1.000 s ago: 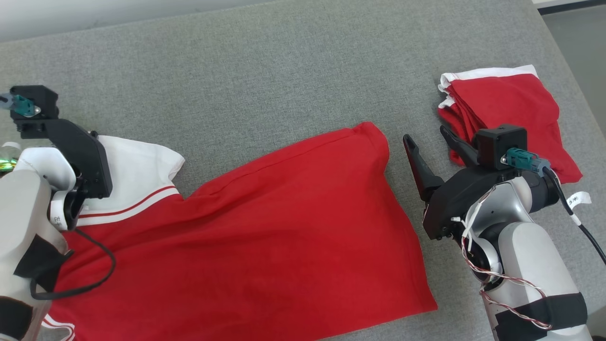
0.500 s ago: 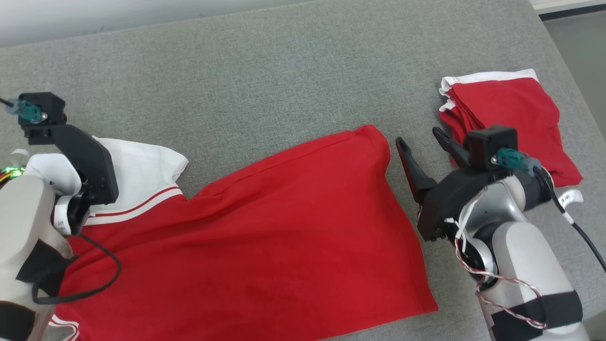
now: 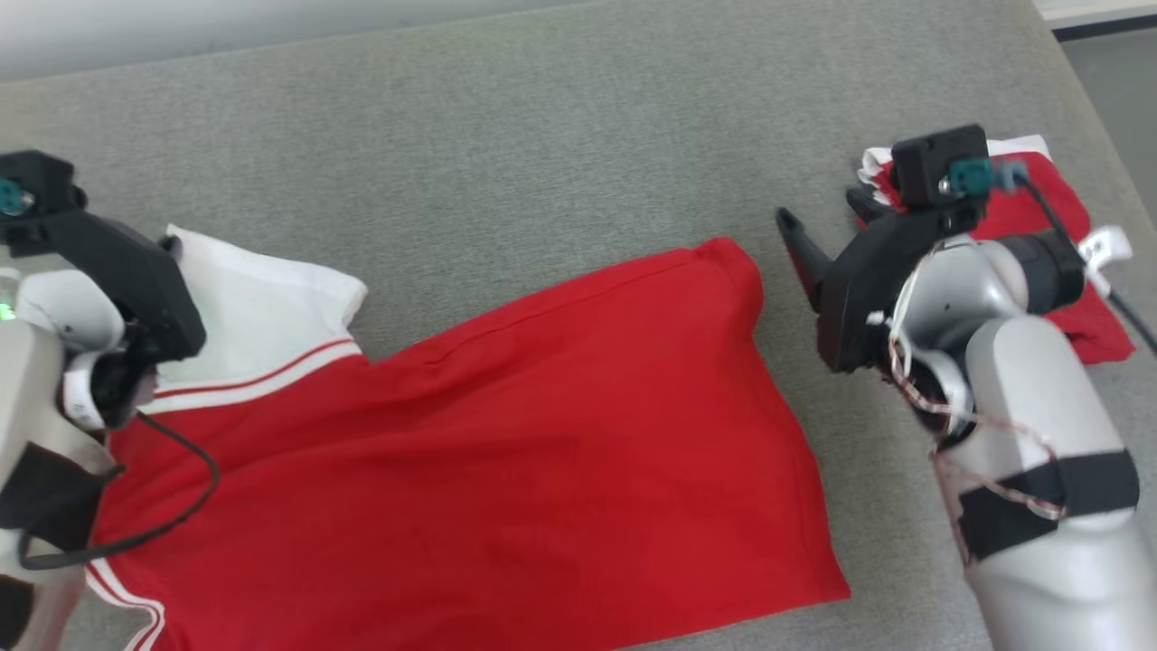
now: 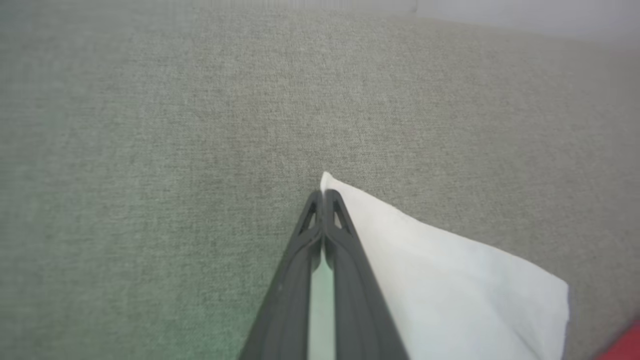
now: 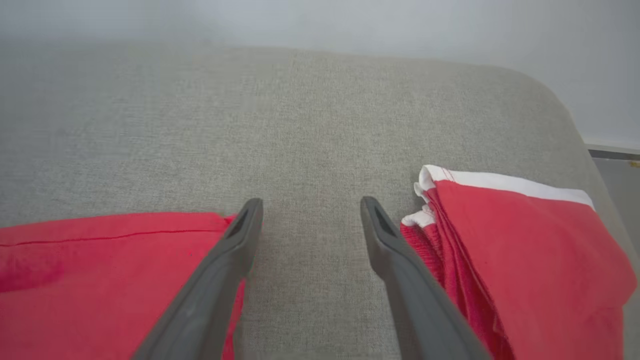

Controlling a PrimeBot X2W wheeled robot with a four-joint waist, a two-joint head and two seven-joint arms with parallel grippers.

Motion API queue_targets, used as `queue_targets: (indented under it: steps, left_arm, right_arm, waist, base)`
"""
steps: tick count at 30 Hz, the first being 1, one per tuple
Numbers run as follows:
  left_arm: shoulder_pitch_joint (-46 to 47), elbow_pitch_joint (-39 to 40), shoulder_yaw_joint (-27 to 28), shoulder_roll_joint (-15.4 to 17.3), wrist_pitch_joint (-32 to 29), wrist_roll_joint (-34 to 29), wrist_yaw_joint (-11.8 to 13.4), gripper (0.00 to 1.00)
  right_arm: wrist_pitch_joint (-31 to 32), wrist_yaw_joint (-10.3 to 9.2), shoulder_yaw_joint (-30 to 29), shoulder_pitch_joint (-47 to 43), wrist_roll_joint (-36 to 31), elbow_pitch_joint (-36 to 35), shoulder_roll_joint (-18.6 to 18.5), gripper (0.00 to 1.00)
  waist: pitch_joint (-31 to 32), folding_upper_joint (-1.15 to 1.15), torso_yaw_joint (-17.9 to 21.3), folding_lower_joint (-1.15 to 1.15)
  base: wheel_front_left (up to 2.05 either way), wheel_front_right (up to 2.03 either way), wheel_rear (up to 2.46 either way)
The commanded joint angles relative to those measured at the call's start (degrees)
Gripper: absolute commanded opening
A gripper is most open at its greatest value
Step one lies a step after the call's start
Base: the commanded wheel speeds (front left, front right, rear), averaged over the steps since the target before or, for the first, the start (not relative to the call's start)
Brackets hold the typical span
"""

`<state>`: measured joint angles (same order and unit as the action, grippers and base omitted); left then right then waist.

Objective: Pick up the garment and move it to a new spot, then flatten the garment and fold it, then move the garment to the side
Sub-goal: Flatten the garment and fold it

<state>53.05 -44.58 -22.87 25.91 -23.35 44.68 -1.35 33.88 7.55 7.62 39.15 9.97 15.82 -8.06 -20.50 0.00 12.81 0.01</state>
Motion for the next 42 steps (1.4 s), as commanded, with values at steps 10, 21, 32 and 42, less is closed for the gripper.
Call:
queue_targets:
  steps: [10, 21, 32, 42]
  left_arm:
    - [-1.8, 5.3, 1.0, 1.3, -1.7, 1.8, 1.1, 0.00]
    - [-1.2, 8.9, 0.7, 1.7, -2.8, 1.8, 2.7, 0.00]
    - [-2.3, 9.9, 1.0, 2.5, -2.7, 2.5, 3.3, 0.00]
    - [0.5, 14.1, 7.4, 2.1, 8.0, 5.2, 2.8, 0.00]
  right_arm:
    - [11.5, -0.14, -0.8, 5.5, -0.2, 6.7, 1.6, 1.00]
    - [13.6, -0.14, 0.5, 8.2, 1.8, 12.6, 3.1, 0.46]
    - [13.5, -0.14, 1.8, 8.9, 2.0, 14.0, 2.6, 0.00]
    - [3.0, -0.14, -1.1, 11.2, 2.1, 11.7, 1.3, 0.00]
  waist:
    - [-1.0, 0.00, -2.8, -0.01]
    - [-2.7, 0.00, -3.8, -0.01]
    - [-2.4, 0.00, -4.1, -0.01]
    - [-1.4, 0.00, -4.1, -0.01]
  base:
    - [0.00, 0.00, 0.00]
    - [0.00, 0.00, 0.00]
    - [0.00, 0.00, 0.00]
    - [0.00, 0.00, 0.00]
